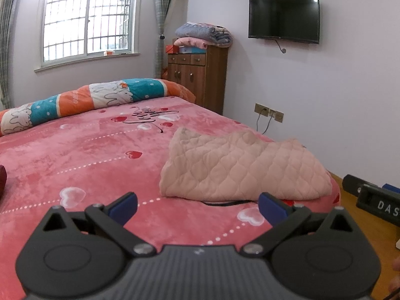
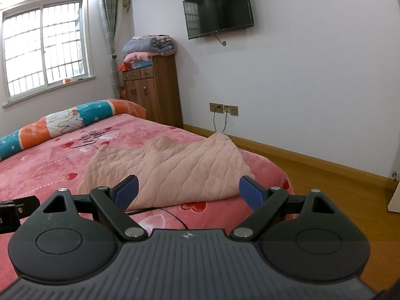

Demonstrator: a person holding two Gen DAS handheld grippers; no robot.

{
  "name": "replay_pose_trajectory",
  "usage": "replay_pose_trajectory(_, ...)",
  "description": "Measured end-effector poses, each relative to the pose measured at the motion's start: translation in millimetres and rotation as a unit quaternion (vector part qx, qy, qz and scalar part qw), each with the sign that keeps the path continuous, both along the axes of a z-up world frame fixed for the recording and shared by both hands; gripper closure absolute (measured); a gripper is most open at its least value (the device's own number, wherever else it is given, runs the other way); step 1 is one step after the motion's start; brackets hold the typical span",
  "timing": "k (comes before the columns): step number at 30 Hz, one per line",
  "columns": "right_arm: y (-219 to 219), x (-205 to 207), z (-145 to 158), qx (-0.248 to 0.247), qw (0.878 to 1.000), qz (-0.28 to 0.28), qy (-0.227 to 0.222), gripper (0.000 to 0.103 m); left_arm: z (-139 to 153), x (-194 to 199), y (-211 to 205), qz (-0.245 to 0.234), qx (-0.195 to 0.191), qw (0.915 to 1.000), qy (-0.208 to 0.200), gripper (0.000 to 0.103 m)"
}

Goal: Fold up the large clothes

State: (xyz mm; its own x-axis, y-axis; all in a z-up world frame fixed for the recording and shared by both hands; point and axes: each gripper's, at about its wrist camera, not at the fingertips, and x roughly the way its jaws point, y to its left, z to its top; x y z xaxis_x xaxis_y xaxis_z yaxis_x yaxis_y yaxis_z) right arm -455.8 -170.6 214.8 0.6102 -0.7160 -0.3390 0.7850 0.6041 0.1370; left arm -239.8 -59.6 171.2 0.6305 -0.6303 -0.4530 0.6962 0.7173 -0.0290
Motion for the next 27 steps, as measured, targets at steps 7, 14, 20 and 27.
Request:
replay_pose_trajectory(7,0.3,-0.3,-0.1,0.001,1.000,0.000,-0.001,0.000,-0.4,0.4,-1.0,-0.006,-0.002,1.0000,0.000,0.001)
replay_pose_trajectory(14,-0.4,0.5,-0.2,0.004,1.000,0.000,-0.001,0.000,-2.1,-2.7,-5.7,-0.015,-0.001,0.9998,-0.011,0.001)
replay_pose_trajectory(20,-2.5,1.4,-0.2,0.006,1.000,0.000,-0.003,0.000,-4.9,-1.3,-11.5,-0.019,-0.002,0.9998,-0.003,0.001)
replay_pose_trajectory(27,-4.0,3.5,-1.3,0.008,1.000,0.001,-0.001,0.000,-8.6,-0.6,-16.2,-0.027,0.001,0.9996,0.001,0.001)
